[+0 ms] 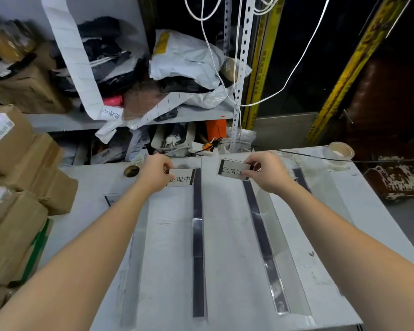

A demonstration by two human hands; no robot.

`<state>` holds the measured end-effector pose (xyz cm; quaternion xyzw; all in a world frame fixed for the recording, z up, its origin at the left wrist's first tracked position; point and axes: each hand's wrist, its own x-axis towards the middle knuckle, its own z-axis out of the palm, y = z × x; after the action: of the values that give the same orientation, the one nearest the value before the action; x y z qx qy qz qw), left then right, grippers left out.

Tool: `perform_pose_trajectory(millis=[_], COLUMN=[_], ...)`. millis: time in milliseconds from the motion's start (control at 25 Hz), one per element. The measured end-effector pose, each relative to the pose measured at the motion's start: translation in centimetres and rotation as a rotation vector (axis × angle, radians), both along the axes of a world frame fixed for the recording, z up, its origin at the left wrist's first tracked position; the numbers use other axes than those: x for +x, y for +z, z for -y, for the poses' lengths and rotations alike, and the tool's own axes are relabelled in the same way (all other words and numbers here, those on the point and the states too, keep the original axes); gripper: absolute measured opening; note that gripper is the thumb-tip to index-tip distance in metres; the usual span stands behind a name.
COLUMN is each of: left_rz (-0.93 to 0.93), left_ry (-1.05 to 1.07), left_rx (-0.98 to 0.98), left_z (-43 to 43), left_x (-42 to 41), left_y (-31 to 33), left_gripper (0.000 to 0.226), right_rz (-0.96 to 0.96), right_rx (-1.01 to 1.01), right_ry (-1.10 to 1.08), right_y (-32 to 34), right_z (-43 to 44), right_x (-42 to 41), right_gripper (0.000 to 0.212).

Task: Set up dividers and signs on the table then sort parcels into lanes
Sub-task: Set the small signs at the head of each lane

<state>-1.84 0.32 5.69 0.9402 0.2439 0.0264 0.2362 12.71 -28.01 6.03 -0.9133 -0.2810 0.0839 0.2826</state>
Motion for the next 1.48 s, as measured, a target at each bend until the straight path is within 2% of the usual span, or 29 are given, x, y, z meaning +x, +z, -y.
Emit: perform_pose_trajectory(millis=[200, 360, 760, 960, 1200, 1480], left_rz=[-0.074, -0.113, -0.209, -0.279, -0.376, -0.419], left_ry=[0.044, 0.018, 0.022, -0.017, -0.103, -0.113], left_rx=[-0.018, -0.062, -0.144, -0.065, -0.034, -0.014], left_z=[-1.8, -3.1, -5.2, -5.4, -5.8, -5.6], left_x=[1.4, 2.9, 3.4, 3.1, 3.1, 3.5], left_y=[-3.1, -6.2, -11.4, -12.2, -12.7, -12.8], left_gripper=[0.016, 0.025, 0.022, 0.034, 0.036, 0.018], right_rz=[-0.06, -0.086, -0.133, -0.151, -0.136, -0.21], right_rx=[-0.028, -0.056, -0.102, -0.121, -0.128, -0.182], right_ry=[0.009, -0.001, -0.024, -0.014, -0.018, 0.0], right_y=[-2.0, -3.8, -7.1, -8.0, -8.7, -11.4], right_z=[-0.6, -1.4, -2.4, -3.2, -4.0, -5.0], right_x=[1.5, 2.4, 2.2, 2.0, 2.1, 2.2], right_gripper=[0.009, 0.009, 0.01, 0.014, 0.014, 0.017])
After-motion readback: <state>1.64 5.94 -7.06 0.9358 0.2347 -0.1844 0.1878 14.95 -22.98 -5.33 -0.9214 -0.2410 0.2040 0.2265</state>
